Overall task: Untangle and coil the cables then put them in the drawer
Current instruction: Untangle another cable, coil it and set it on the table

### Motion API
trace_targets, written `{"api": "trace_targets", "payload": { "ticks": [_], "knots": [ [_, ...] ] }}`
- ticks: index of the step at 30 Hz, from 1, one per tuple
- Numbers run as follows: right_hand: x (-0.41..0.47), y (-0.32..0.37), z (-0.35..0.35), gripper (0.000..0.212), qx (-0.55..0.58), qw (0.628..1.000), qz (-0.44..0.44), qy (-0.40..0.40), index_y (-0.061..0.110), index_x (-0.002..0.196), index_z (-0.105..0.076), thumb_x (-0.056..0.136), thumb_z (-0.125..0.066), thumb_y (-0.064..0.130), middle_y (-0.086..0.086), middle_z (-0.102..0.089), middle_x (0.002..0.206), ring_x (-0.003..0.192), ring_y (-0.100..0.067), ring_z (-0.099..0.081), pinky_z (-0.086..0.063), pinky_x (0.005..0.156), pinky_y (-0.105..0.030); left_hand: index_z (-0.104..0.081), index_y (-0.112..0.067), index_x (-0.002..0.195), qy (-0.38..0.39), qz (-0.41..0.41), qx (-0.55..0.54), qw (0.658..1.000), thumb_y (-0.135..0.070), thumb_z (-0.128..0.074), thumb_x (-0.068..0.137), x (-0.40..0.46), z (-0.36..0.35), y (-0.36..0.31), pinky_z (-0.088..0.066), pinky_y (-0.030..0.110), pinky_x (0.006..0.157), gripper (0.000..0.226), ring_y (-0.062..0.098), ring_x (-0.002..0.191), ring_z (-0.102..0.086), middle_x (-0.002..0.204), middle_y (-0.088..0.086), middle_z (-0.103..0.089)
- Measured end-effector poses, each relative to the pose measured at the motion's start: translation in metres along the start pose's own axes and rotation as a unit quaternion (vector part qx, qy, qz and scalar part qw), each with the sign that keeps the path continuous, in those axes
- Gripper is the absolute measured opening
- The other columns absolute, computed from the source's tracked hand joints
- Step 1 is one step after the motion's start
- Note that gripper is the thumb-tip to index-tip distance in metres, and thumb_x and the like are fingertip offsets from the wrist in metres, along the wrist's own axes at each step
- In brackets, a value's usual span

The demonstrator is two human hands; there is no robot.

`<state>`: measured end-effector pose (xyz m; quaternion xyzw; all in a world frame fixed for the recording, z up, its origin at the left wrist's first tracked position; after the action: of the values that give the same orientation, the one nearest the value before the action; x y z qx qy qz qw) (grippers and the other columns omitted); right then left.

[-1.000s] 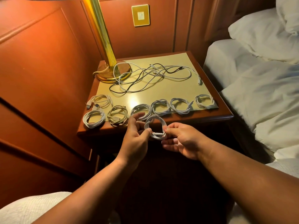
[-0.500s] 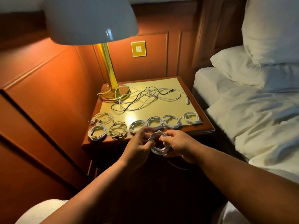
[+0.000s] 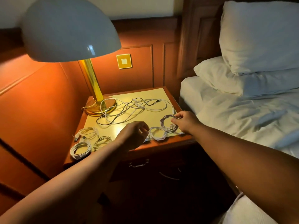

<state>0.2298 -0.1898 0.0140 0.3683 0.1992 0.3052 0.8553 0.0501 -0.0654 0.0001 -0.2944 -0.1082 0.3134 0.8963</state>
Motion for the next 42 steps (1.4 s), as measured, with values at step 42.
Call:
{"api": "trace_targets", "payload": {
  "ticks": [42],
  "knots": [
    [0.184,0.0,-0.014,0.009,-0.059,0.992,0.029,-0.103,0.019,0.101,-0.057,0.096,-0.05,0.022,-0.006,-0.063,0.102,0.092,-0.026,-0.06,-0.055,0.077,-0.037,-0.044,-0.031,0.146,0.086,-0.009,0.262,0.961,-0.02,-0.049,0.096,0.189,-0.049,0.03,-0.049,0.04,0.103,0.052,0.026,0.13,-0.051,0.147,-0.001,-0.05]
  ]
}}
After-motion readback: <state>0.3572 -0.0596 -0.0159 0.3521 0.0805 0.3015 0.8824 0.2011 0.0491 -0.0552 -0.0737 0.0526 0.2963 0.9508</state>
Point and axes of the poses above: each hand's wrist, its own x-axis towards the middle knuckle, its own z-axis out of the back of the hand, y = z × x, the point moved 3 cm from there along x, towards the middle knuckle
